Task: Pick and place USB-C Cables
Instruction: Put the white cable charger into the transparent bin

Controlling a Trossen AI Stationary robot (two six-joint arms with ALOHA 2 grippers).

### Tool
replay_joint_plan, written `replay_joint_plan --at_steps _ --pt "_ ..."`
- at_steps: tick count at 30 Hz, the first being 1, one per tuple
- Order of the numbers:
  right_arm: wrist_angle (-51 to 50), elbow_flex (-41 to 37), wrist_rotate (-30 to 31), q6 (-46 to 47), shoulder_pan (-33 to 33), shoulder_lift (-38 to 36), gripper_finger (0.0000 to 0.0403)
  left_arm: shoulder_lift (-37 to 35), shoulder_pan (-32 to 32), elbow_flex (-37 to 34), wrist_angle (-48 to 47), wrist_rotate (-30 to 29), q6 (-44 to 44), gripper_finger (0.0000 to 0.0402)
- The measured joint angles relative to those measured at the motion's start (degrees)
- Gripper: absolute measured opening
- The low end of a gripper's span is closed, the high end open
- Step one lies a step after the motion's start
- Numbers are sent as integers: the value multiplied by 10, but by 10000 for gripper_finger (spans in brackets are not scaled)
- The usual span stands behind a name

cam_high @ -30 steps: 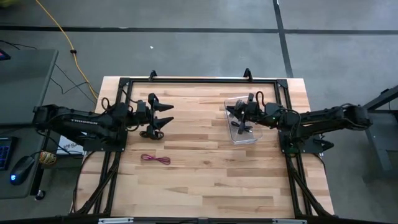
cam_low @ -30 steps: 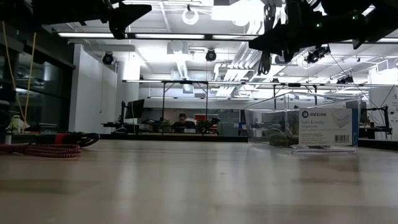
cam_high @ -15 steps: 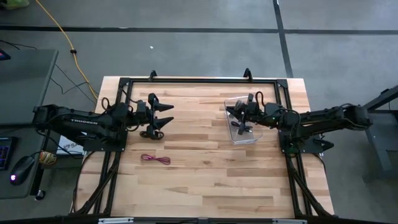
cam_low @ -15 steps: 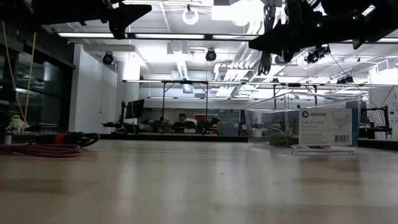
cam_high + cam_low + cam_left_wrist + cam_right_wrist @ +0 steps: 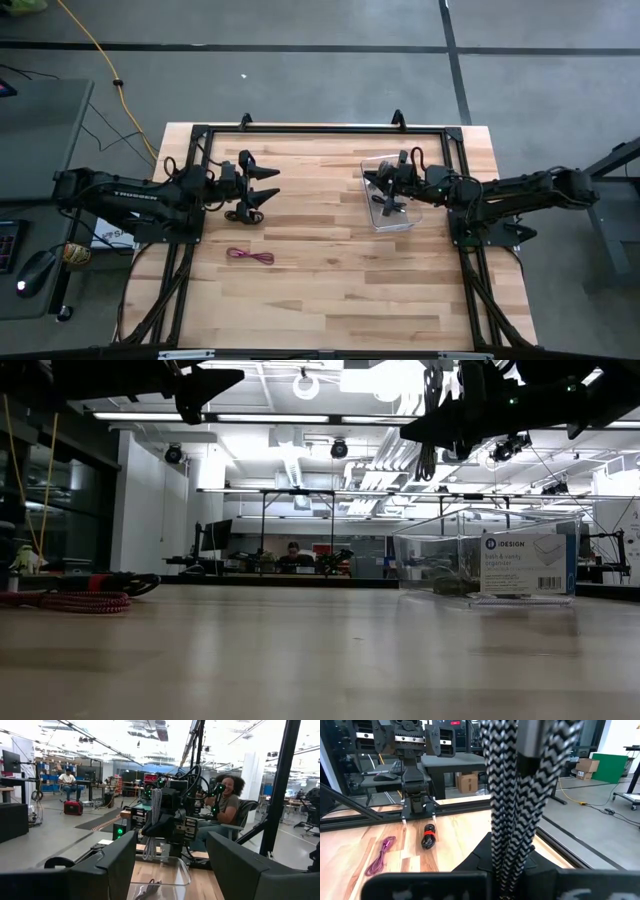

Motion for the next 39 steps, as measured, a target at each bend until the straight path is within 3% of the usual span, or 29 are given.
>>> replay_joint_plan --at_steps 18,20,25,27,29,34,39 --pt "-3 0 2 0 0 0 5 0 0 0 1 0 0 223" --pt "-14 4 19 31 0 0 5 0 0 0 1 0 -5 223" --pt "-297 133 137 131 32 -21 5 0 0 0 1 0 -28 223" --pt "-427 189 204 160 60 -5 5 0 0 0 2 0 -30 223" --pt "-537 241 233 198 73 17 5 0 0 0 2 0 -30 223" --pt "-774 323 238 312 58 83 5 -1 0 0 3 0 -32 223" --pt "-789 300 149 324 7 137 5 -1 0 0 2 0 -45 223"
